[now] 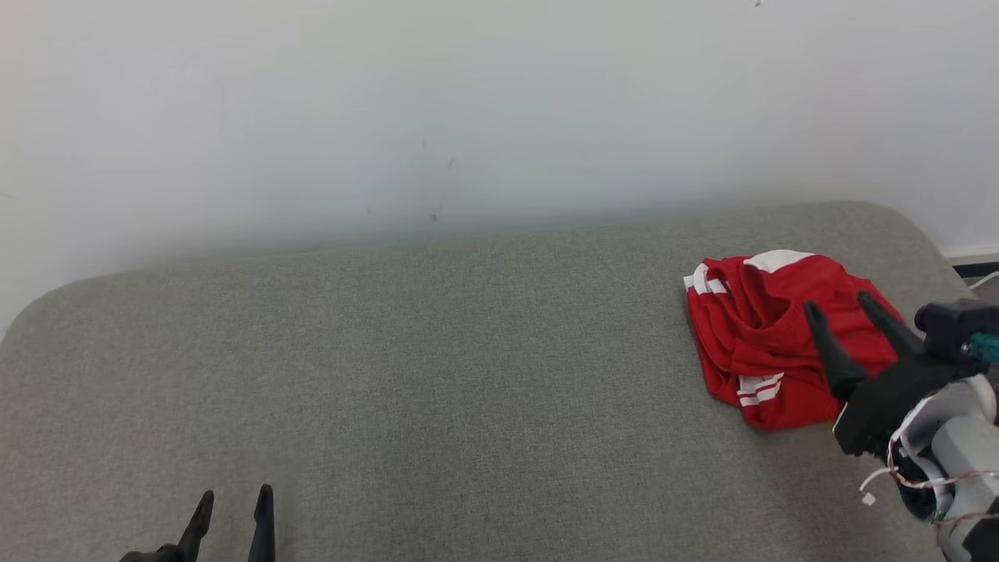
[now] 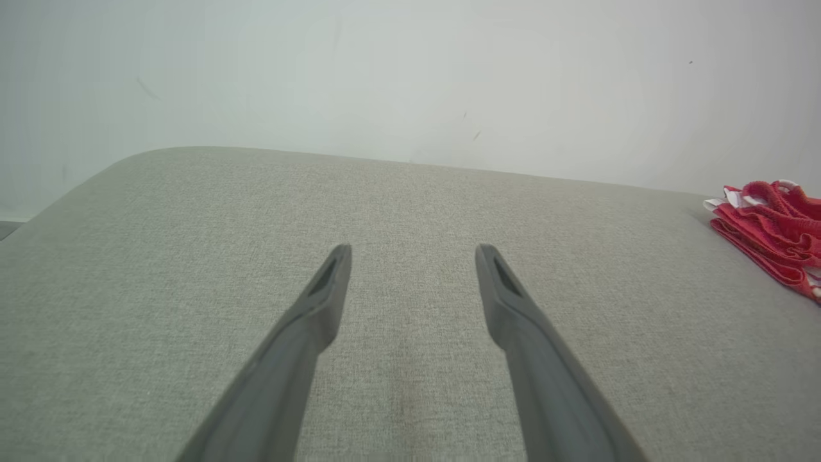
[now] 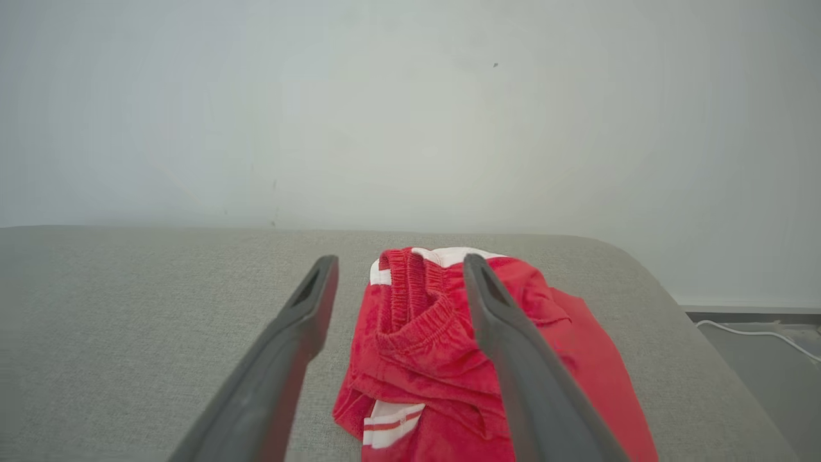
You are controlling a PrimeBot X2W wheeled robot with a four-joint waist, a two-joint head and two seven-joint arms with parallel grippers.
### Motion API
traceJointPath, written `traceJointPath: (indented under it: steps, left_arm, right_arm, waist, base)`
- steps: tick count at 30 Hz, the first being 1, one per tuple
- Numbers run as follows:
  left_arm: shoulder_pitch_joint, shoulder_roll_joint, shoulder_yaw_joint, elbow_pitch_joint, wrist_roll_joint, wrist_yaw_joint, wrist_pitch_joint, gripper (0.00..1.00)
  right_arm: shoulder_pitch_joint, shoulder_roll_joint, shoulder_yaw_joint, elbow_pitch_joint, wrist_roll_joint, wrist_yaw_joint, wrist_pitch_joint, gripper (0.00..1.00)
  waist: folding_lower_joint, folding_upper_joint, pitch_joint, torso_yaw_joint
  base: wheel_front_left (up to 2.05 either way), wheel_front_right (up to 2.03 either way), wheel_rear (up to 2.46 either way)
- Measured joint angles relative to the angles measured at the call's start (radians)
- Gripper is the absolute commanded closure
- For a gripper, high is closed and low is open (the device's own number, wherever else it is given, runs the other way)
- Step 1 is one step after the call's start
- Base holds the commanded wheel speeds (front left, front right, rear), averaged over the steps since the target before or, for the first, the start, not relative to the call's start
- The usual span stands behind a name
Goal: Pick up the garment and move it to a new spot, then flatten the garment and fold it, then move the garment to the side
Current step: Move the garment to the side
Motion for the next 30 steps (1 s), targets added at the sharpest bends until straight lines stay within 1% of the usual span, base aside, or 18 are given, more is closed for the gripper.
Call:
traceJointPath:
  steps: [2, 4, 7, 10, 14, 20, 25, 30]
  left_arm:
    - [0.016, 0.002, 0.008, -0.005, 0.0, 0.004, 0.0, 0.0]
    - [0.025, 0.003, 0.017, -0.011, 0.0, 0.009, 0.0, 0.0]
    - [0.027, -0.002, 0.022, -0.028, 0.0, 0.025, 0.0, 0.0]
    - [0.043, -0.001, 0.034, -0.04, 0.0, 0.032, 0.0, 0.0]
    - [0.057, -0.001, 0.05, -0.062, 0.0, 0.04, 0.0, 0.0]
    - [0.082, -0.002, 0.073, -0.09, 0.0, 0.049, 0.0, 0.0]
    - [0.081, -0.004, 0.084, -0.12, 0.0, 0.053, 0.0, 0.0]
    - [0.08, -0.01, 0.093, -0.139, 0.001, 0.062, 0.0, 0.0]
  right_arm:
    - [0.04, 0.0, -0.001, -0.03, 0.0, -0.013, -0.026, 0.0]
    - [0.076, -0.003, -0.004, -0.063, -0.001, -0.023, -0.025, 0.0]
    - [0.129, -0.004, -0.009, -0.116, -0.007, -0.046, -0.034, 0.0]
    - [0.185, -0.002, -0.025, -0.179, -0.012, -0.068, -0.035, 0.0]
    - [0.269, 0.01, -0.045, -0.247, -0.02, -0.115, -0.042, 0.0]
    - [0.328, 0.016, -0.075, -0.323, -0.071, -0.136, -0.042, 0.0]
    - [0.381, 0.015, -0.137, -0.376, -0.099, -0.154, -0.042, 0.0]
    - [0.42, 0.054, -0.171, -0.418, -0.136, -0.162, -0.042, 0.0]
  waist:
    - [0.0, 0.0, -0.006, -0.003]
    - [0.0001, 0.0001, -0.01, -0.005]
    - [0.0001, 0.0001, -0.012, -0.006]
    - [0.0001, 0.0001, -0.012, -0.007]
    - [0.0001, 0.0001, -0.012, -0.01]
    - [0.0003, 0.0002, -0.009, -0.025]
    - [0.0003, 0.0002, -0.002, -0.034]
    - [0.0003, 0.0002, 0.005, -0.034]
  base:
    - [0.0, 0.0, 0.0]
    - [0.0, 0.0, 0.0]
    - [0.0, 0.0, 0.0]
    - [0.0, 0.0, 0.0]
    - [0.0, 0.0, 0.0]
    - [0.0, 0.0, 0.0]
    - [0.0, 0.0, 0.0]
    - [0.0, 0.0, 0.0]
